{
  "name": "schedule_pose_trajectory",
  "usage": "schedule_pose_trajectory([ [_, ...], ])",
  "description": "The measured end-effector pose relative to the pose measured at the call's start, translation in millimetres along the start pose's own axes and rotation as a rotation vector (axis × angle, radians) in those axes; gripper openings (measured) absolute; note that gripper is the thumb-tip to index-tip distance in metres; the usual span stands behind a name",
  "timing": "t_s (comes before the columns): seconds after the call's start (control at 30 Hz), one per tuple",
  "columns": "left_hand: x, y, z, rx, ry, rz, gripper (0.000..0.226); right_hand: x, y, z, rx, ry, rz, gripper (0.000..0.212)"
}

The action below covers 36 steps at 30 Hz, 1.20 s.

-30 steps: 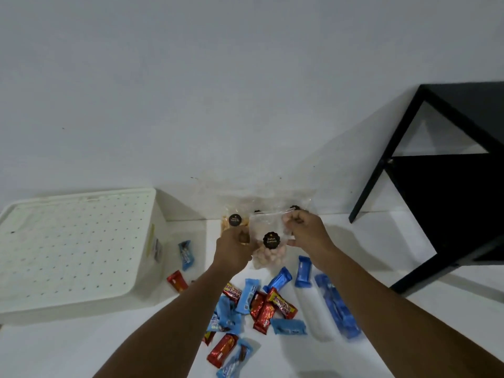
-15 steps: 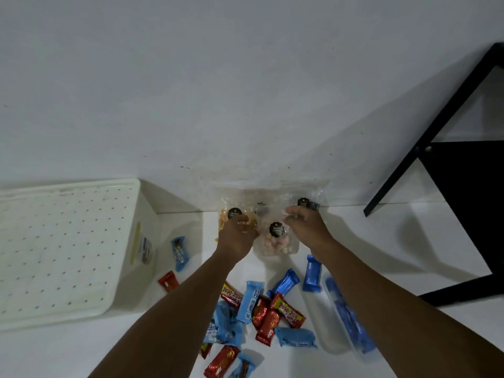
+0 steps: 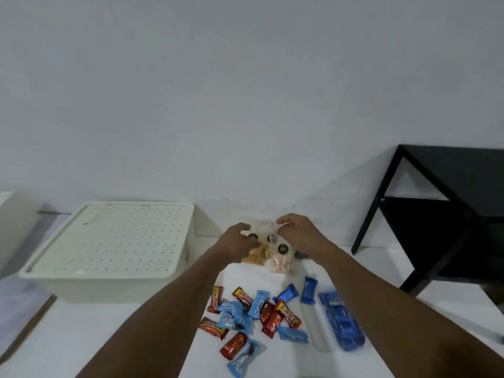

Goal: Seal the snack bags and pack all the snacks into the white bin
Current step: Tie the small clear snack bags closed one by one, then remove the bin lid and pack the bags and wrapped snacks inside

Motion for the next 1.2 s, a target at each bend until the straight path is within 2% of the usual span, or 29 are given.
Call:
schedule_pose_trajectory([
  [0.27, 18, 113, -60, 0.179, -0.057, 0.104, 0.060, -81, 75, 28, -0.106, 0.129, -0.229, 0.029],
  [0.5, -25, 198, -123, 0.390, -0.152, 0.216, 0.052, -112, 116, 93, -0.207, 0.093, -0.321, 0.030],
  [0.7, -64, 243, -193, 0.521, -0.154, 0.172, 0.054, -138, 129, 153, -0.221, 0.138, -0.367, 0.040],
  [0.9, -97, 245, -269, 0.566, -0.172, 0.099, 0.069, -155, 98, 207, -0.187, 0.212, -0.330, 0.058],
  [1.2, -126, 156, -381, 0.455, -0.315, 0.048, 0.090, -146, 25, 279, -0.147, 0.300, -0.111, 0.092],
])
Point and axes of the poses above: each hand's wrist, its own y-axis away from the middle knuckle, its own z-axis out of the palm, x = y × z, the point moved 5 cm from there along -y, towards the middle knuckle, and after that the axes turned 15 degrees about y, right-handed, at the moved point
